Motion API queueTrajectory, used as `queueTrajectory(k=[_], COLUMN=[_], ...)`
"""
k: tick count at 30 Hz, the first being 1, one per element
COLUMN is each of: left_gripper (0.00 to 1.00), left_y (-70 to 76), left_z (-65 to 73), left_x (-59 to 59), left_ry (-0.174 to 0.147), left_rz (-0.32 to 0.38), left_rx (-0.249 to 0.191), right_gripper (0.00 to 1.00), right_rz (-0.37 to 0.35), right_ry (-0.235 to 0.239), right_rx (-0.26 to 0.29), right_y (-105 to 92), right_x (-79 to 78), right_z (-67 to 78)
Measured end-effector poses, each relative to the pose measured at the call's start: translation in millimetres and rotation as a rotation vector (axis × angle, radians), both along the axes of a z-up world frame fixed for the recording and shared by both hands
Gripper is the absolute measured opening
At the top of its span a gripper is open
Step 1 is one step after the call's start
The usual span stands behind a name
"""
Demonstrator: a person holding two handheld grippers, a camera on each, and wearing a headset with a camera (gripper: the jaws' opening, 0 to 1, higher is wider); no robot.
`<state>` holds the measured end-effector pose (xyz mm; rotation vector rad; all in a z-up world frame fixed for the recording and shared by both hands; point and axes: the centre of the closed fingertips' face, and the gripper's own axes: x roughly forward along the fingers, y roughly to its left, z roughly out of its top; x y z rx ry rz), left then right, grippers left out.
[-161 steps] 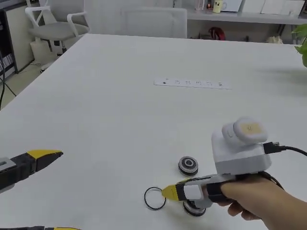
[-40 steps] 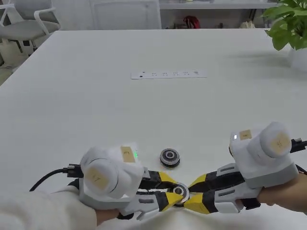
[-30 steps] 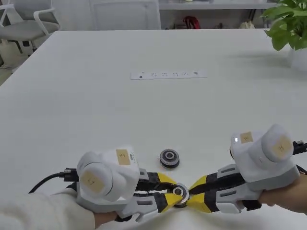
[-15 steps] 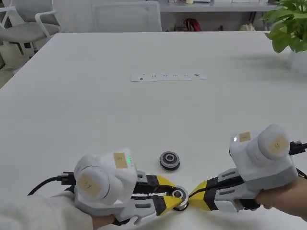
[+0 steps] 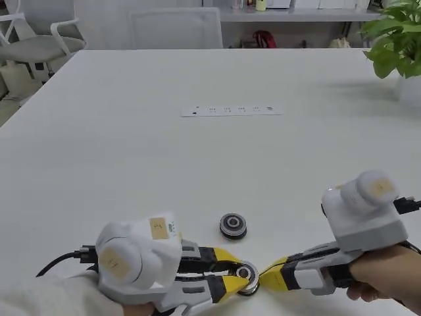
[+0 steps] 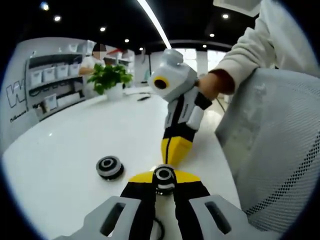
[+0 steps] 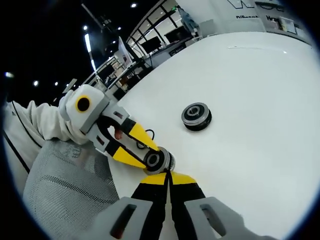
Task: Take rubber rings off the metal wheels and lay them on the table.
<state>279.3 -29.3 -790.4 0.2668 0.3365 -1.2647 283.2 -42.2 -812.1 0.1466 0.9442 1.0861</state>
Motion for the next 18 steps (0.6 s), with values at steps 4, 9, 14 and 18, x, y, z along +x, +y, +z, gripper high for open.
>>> queueTrajectory(k=[4,9,14,18], left_gripper=[0.14,0.14,0.14,0.14], left_y=[-0.2,0.1,-0.2,-0.4], left_z=[-0.1,-0.2,-0.4,-0.5], left_x=[0.1,0.4,0.7,0.8], left_ry=[0.001,0.001,0.001,0.0], left_rz=[0.0,0.003,0.003,0.003], left_rx=[-0.008,-0.023,-0.027,-0.023], right_gripper=[0.0,0.0,0.0,0.0], right_rz=[-0.061,-0.175,-0.194,-0.201], right_ry=[0.08,0.206,0.251,0.266], right_rx=[0.04,0.131,0.154,0.159], right_y=[-1.0,-2.0,-0.6,0.7], right_x=[1.7,8.9,4.1,3.4], right_z=[1.1,7.3,9.3,11.4])
